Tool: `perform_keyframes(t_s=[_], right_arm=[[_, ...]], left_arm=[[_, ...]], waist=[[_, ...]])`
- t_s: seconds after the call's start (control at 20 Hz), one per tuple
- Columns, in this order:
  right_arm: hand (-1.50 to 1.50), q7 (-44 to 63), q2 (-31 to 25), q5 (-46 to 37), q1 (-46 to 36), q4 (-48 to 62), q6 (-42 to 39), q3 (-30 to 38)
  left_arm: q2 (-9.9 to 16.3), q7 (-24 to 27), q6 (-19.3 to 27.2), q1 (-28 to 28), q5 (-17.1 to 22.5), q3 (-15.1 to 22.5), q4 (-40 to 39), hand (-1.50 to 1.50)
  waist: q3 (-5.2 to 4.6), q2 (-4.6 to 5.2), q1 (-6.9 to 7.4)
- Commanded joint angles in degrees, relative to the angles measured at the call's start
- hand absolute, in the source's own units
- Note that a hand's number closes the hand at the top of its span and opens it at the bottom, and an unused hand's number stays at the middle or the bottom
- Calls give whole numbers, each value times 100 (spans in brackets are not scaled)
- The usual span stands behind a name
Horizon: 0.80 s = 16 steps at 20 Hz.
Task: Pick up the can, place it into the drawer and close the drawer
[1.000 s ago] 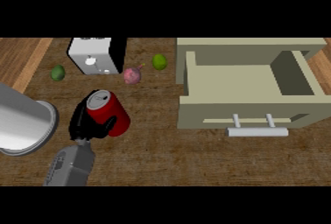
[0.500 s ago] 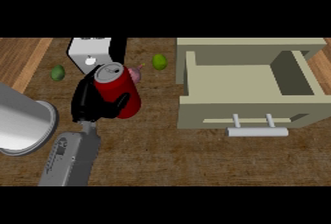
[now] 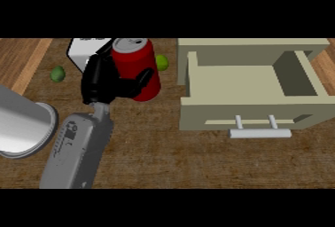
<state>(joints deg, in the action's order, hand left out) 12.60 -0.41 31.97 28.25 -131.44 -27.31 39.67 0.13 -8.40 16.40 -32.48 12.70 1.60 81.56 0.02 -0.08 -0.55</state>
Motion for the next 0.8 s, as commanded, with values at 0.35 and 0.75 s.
perform_keyframes(t_s=[0.35, 0.75], right_arm=[[-150, 1, 28, 148, -123, 124, -116, 101], [-150, 239, 36, -76, -163, -227, 213, -219]], left_arm=[[-13, -288, 951, -1784, 161, 343, -1098, 150], [-13, -137, 1385, -2784, 355, 451, -2059, 150]], waist=[[0, 15, -77], [0, 14, -77]])
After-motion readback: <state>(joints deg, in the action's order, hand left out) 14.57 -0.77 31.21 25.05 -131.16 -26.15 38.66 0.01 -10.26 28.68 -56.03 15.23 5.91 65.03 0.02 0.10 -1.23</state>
